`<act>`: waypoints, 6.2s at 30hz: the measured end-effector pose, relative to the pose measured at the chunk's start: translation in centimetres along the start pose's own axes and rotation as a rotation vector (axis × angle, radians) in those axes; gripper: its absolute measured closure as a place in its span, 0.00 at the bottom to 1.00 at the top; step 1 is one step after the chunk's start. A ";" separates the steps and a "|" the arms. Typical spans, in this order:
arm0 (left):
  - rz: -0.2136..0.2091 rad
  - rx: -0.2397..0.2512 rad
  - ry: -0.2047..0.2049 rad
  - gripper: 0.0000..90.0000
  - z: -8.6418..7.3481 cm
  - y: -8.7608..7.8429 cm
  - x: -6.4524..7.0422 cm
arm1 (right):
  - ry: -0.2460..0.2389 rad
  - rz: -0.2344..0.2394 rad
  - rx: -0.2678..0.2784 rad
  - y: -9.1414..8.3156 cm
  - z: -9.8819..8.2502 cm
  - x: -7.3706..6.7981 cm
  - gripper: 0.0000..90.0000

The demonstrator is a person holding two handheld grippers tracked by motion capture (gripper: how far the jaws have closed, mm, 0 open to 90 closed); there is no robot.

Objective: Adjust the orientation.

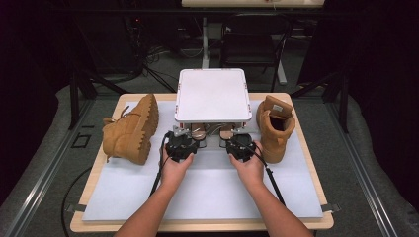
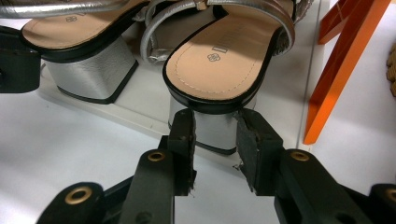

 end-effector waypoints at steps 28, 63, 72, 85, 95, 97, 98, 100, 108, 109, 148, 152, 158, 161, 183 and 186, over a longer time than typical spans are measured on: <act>0.010 -0.001 -0.010 0.71 -0.4 -0.1 -0.1 | -0.002 -0.016 -0.003 0.1 -0.7 -0.1 0.70; -0.007 0.006 -0.029 0.57 -3.8 -7.2 -3.8 | -0.030 0.009 0.010 -5.9 -4.8 -0.2 0.47; 0.007 -0.003 -0.003 0.46 -4.5 -9.1 -4.9 | -0.085 -0.016 0.020 -8.1 -6.1 0.0 0.41; 0.005 0.016 0.003 0.46 -5.6 -11.6 -6.5 | -0.071 0.003 0.041 -11.0 -8.1 1.4 0.37; 0.012 0.084 -0.027 0.49 -6.0 -13.5 -8.6 | -0.056 -0.008 0.082 -11.3 -9.3 2.8 0.37; 0.014 0.080 -0.030 0.50 -6.0 -13.5 -9.0 | -0.061 -0.010 0.082 -11.2 -9.5 2.8 0.36; 0.020 0.085 -0.032 0.50 -6.1 -13.4 -9.2 | -0.066 -0.012 0.077 -11.1 -9.5 2.7 0.35; 0.023 0.074 -0.036 0.50 -6.1 -13.4 -9.5 | -0.060 -0.004 0.079 -10.9 -9.6 2.6 0.33; 0.037 0.073 -0.055 0.51 -6.2 -13.6 -10.4 | -0.021 0.041 0.035 -10.5 -9.9 2.3 0.31; 0.040 0.072 -0.063 0.51 -6.2 -13.8 -10.5 | -0.025 0.037 0.034 -10.5 -9.9 2.4 0.30; 0.055 0.051 -0.143 0.51 0.3 -14.7 -13.9 | 0.027 0.044 0.039 -10.1 -10.6 2.8 0.53; 0.072 0.036 -0.155 0.53 0.9 -14.6 -14.8 | 0.033 0.035 0.047 -10.3 -10.7 3.0 0.55; 0.093 0.034 -0.194 0.55 2.0 -15.0 -16.1 | 0.036 0.028 0.043 -10.3 -10.7 3.1 0.56; 0.105 0.035 -0.203 0.56 2.5 -15.2 -16.7 | 0.032 0.030 0.042 -10.3 -10.7 3.0 0.56; 0.182 -0.042 -0.328 0.51 4.7 -15.2 -20.7 | 0.036 0.037 0.034 -10.1 -10.8 2.9 0.56; 0.198 -0.045 -0.350 0.49 4.7 -15.2 -21.4 | 0.036 0.035 0.029 -10.1 -10.8 2.9 0.56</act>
Point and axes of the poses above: each handheld gripper's, and its own axes: y roughly forward along the jaws, z roughly out of its top, x roughly to its right, the point moved 3 cm from there along y, roughly forward along the jaws, and after that the axes turned 11 degrees about -y, right-handed, at the moved point
